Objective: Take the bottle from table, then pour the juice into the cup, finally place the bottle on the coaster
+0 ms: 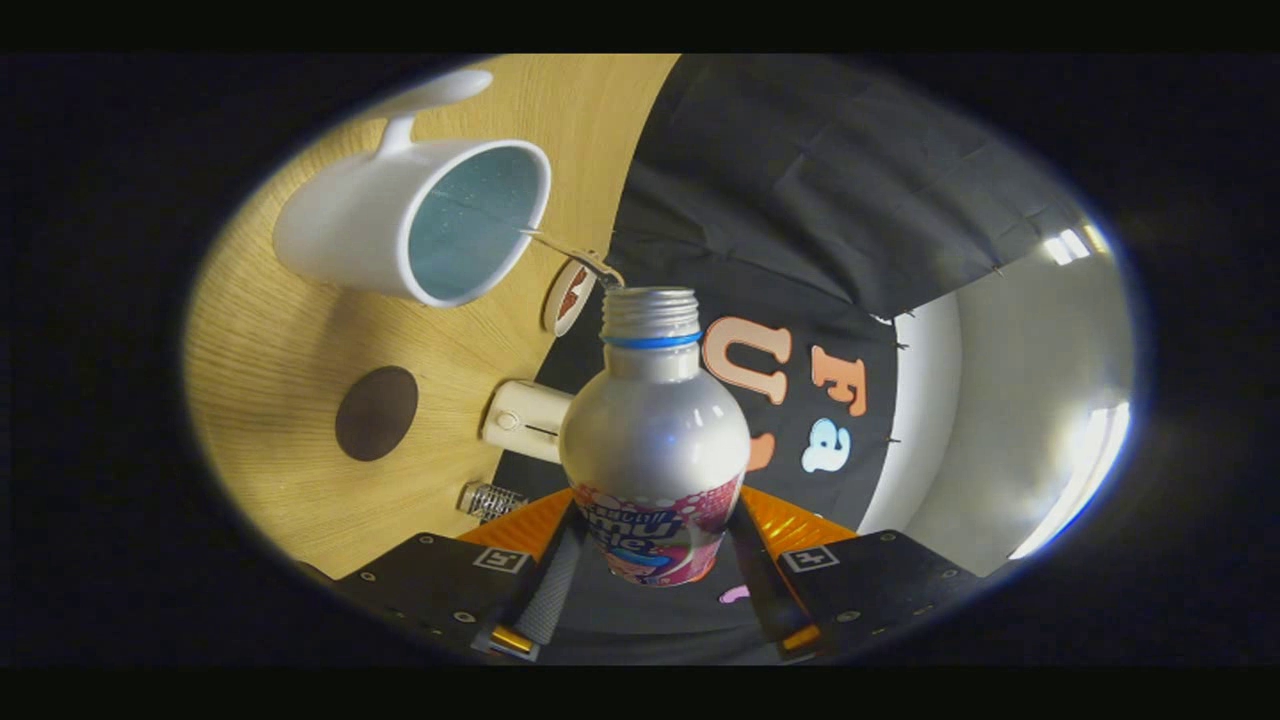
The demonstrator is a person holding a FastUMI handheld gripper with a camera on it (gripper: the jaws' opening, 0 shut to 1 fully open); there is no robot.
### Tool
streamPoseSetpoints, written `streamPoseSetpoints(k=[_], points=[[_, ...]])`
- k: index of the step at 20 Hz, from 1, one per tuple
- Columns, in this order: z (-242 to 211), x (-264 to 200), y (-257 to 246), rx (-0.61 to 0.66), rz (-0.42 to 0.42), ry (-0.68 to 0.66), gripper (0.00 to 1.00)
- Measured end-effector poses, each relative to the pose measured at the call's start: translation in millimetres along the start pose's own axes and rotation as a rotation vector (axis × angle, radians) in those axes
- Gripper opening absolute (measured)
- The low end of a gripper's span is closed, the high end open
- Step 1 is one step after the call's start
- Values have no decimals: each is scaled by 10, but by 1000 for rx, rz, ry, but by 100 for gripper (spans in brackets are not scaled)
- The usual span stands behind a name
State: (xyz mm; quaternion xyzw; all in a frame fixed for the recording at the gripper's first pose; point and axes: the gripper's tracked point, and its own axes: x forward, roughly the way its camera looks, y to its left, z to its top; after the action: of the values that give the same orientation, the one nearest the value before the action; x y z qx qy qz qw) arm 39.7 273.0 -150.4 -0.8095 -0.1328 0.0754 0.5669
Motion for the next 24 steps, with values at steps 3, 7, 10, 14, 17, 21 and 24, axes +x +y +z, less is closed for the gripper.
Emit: streamPoseSetpoints(k=[3, 7, 10, 14, 17, 21, 24], points=[[-12, 9, 1, -11, 14, -3, 76], [-28, 1, -26, -32, 14, -1, 76], [-82, 20, -93, -56, -7, 7, 76], [-87, 72, -111, -74, -10, 5, 76], [-92, 79, -126, -93, -18, -1, 76], [-47, 70, -176, -136, -43, -16, 76], [-37, 91, -175, -139, -44, -21, 76]])
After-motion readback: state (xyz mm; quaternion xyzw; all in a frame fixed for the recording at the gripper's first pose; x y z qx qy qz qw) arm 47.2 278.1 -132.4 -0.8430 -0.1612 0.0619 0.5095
